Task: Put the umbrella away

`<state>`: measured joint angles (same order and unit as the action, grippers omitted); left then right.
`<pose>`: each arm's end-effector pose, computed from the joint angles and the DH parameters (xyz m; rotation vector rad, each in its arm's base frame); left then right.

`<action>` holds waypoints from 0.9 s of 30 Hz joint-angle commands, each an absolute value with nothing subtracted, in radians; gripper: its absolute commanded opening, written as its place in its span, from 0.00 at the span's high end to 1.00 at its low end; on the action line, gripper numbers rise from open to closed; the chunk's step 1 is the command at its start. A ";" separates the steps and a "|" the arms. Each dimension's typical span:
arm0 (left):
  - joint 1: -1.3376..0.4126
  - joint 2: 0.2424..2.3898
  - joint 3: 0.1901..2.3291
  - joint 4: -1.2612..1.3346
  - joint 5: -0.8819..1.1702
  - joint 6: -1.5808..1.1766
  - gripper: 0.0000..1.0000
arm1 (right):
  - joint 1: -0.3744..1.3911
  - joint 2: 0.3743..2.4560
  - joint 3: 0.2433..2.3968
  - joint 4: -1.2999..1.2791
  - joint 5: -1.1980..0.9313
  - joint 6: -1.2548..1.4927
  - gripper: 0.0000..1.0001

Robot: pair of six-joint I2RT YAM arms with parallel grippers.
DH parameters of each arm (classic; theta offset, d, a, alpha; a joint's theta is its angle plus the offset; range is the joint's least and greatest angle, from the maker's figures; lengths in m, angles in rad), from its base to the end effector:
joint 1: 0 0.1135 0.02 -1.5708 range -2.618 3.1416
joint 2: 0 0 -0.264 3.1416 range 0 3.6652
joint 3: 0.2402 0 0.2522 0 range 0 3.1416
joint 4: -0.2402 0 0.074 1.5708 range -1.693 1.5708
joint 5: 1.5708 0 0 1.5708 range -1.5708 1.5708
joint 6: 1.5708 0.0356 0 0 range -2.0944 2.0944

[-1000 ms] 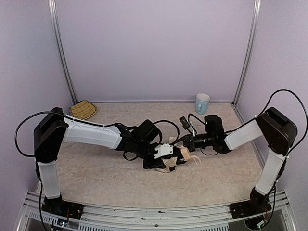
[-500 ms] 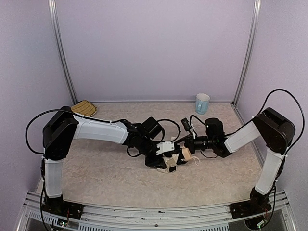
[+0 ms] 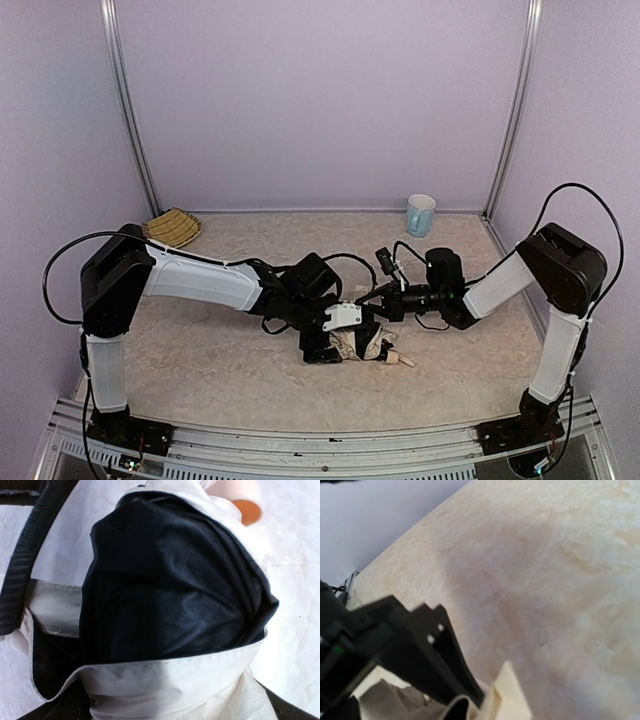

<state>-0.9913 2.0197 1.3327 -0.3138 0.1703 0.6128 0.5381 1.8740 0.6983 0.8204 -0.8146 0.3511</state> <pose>0.2254 -0.3555 0.1505 1.9069 1.7543 -0.3599 0.2793 0.1969 0.1282 -0.7718 1.9044 1.3554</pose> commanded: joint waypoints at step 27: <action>-1.060 1.869 0.975 0.198 0.209 0.742 0.07 | 0.518 1.921 0.753 0.762 -0.800 0.341 1.00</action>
<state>-1.0348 1.8286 0.9516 0.1577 0.1967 0.7048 0.5308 1.8950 0.7292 0.7902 -0.8291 0.3367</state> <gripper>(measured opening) 0.949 0.011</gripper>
